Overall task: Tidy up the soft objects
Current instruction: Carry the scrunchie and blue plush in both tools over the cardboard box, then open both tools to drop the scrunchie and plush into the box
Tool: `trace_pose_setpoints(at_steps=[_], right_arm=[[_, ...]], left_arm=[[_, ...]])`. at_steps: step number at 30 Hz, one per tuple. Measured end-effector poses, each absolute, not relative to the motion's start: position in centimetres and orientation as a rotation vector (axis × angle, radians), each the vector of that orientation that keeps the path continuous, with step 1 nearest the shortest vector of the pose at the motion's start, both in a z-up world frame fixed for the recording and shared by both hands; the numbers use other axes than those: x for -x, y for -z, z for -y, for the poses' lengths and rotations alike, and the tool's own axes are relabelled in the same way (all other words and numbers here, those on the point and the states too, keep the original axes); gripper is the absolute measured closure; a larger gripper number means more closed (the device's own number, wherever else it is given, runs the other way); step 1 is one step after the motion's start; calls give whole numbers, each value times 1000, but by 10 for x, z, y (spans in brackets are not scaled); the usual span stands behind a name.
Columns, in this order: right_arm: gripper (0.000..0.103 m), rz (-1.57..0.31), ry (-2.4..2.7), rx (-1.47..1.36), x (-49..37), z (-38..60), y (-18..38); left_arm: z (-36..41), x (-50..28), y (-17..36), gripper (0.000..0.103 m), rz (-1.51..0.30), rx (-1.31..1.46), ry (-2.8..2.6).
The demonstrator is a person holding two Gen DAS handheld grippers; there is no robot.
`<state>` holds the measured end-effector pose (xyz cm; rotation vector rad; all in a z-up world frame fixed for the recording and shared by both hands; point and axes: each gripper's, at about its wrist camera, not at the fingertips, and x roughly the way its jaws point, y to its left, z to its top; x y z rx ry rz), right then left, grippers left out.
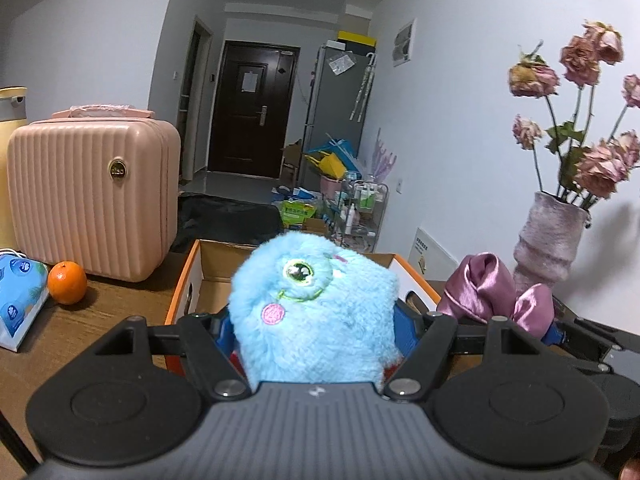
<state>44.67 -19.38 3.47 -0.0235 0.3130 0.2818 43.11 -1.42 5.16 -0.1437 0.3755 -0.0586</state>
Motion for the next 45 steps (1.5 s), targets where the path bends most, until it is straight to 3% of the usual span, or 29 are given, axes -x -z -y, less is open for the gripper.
trace_pose_setpoints(at_steps=[22, 39, 41, 43, 45], right_arm=[[56, -370, -280, 57, -536, 169, -45], [55, -493, -291, 16, -584, 170, -8], [50, -493, -293, 16, -585, 170, -8], [36, -492, -287, 27, -586, 170, -9], [26, -492, -277, 38, -586, 170, -10]], left_arm=[[-7, -517, -47, 30, -401, 196, -62], [-9, -561, -15, 30, -495, 137, -139], [-9, -562, -12, 26, -507, 132, -139], [-8, -562, -11, 11, -515, 124, -142], [-7, -562, -10, 2, -520, 113, -151]])
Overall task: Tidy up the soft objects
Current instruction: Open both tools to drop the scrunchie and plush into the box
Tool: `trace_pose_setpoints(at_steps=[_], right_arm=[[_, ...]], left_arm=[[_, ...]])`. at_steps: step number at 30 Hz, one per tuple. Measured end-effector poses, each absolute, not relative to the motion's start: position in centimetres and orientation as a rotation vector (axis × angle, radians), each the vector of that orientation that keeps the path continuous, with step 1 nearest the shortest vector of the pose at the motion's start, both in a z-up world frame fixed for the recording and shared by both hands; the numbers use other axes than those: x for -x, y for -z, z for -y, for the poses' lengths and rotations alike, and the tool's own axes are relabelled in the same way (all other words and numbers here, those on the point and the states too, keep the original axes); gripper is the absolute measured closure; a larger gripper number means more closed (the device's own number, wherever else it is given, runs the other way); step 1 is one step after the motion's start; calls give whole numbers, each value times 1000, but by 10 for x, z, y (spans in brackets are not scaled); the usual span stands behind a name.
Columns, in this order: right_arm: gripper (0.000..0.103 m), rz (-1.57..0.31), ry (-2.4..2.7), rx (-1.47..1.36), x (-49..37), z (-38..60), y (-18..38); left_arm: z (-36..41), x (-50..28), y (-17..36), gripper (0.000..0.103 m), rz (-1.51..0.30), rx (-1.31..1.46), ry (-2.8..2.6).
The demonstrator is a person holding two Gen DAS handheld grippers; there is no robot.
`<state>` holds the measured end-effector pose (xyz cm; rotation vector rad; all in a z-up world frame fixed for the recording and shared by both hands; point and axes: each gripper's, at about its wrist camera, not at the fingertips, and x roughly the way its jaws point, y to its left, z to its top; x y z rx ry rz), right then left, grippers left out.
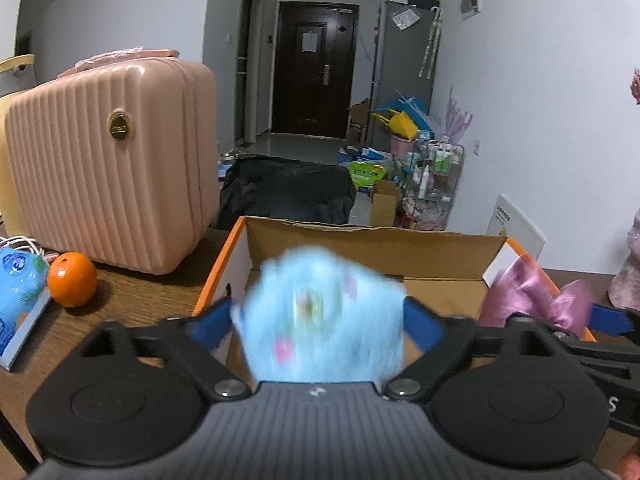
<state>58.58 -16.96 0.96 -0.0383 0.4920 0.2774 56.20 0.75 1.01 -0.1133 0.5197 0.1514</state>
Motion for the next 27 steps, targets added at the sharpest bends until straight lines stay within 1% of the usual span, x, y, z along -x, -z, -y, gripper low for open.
trace_pose_setpoints(at_steps=[1, 4, 18, 27], right_arm=[[16, -491, -266, 44, -586, 169, -10], [0, -490, -241, 45, -584, 170, -11], [0, -484, -221, 19, -577, 178, -17], [0, -434, -222, 4, -547, 189, -31]], left_arm=[[-8, -561, -10, 0, -522, 113, -159], [-9, -560, -11, 0, -507, 116, -181], [-13, -558, -17, 0, -510, 132, -192], [-9, -527, -34, 0, -452, 139, -180]])
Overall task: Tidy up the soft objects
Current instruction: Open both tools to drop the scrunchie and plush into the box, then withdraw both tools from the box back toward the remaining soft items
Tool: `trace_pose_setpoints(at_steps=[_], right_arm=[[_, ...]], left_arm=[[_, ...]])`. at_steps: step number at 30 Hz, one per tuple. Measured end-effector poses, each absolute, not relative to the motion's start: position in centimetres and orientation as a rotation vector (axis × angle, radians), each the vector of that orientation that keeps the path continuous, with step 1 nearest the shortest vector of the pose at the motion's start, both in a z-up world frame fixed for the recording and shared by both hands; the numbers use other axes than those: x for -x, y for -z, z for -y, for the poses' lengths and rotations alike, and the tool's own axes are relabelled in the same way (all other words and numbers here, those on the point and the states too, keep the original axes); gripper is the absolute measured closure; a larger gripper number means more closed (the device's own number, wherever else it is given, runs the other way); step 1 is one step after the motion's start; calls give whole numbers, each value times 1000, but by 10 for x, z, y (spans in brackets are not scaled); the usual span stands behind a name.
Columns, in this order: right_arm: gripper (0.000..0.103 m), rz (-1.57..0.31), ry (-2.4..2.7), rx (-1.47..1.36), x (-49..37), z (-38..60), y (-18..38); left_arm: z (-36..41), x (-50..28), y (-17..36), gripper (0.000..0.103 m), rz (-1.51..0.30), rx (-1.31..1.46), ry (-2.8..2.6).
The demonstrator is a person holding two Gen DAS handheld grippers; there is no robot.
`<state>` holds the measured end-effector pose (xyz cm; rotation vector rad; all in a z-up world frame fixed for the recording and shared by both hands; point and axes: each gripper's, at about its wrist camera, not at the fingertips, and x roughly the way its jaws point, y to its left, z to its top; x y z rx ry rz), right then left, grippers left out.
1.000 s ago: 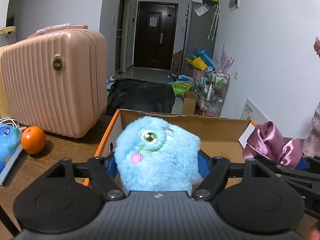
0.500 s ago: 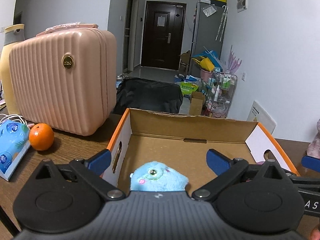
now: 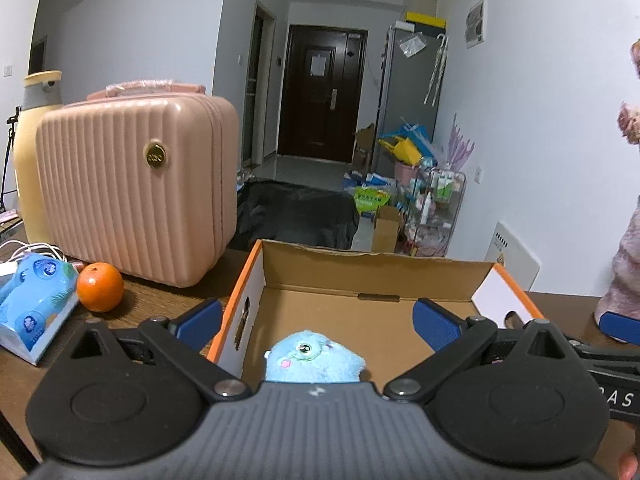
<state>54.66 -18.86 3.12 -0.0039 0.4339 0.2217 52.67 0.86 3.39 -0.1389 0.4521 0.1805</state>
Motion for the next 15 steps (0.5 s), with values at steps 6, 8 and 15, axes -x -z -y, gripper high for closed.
trace_pose_setpoints(at_steps=[6, 8, 15], right_arm=[[0, -415, -221, 23, -519, 195, -34], [0, -411, -221, 30, -511, 196, -35], [0, -404, -232, 39, -479, 203, -32]], left_arm=[[-6, -500, -43, 0, -411, 133, -164], [-4, -490, -44, 0, -398, 121, -161], [0, -461, -44, 0, -371, 103, -158]])
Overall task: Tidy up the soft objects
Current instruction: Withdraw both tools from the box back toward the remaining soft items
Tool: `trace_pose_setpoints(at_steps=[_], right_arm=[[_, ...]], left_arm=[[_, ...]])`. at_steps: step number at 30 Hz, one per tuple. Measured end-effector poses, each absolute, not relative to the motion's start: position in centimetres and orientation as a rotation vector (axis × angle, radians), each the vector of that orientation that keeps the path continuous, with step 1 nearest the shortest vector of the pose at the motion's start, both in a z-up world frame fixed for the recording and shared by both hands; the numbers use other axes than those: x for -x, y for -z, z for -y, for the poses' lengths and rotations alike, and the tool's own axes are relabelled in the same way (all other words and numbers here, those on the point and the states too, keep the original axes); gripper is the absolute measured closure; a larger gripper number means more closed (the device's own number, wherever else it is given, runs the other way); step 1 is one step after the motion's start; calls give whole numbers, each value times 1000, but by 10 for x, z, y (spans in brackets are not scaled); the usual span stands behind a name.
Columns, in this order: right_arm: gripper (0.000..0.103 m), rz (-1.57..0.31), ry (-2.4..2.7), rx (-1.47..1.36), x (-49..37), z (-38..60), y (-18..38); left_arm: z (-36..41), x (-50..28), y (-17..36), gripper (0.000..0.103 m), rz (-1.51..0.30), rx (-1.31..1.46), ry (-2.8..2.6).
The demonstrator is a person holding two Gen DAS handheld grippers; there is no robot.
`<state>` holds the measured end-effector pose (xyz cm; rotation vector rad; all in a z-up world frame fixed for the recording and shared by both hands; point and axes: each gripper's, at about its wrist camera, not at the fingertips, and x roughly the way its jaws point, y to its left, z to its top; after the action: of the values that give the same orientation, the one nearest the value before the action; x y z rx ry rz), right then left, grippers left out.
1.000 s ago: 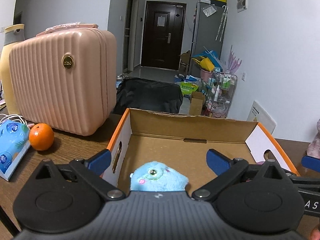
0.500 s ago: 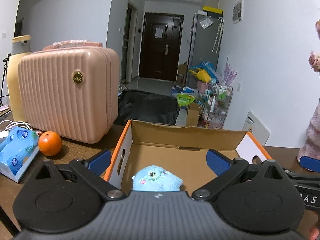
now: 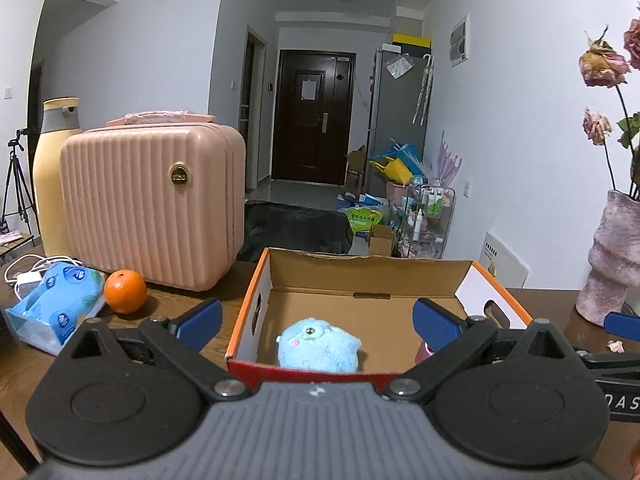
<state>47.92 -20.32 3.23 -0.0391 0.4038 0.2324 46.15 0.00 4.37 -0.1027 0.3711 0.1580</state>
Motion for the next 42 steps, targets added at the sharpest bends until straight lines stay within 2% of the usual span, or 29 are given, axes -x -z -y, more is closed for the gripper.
trace_pose_setpoints(at_steps=[25, 42], right_arm=[[0, -365, -296, 76, -348, 203, -16], [0, -381, -300, 35, -291, 203, 0]], left_arm=[[-4, -352, -29, 0, -379, 54, -100], [-22, -282, -10, 0, -432, 68, -68]])
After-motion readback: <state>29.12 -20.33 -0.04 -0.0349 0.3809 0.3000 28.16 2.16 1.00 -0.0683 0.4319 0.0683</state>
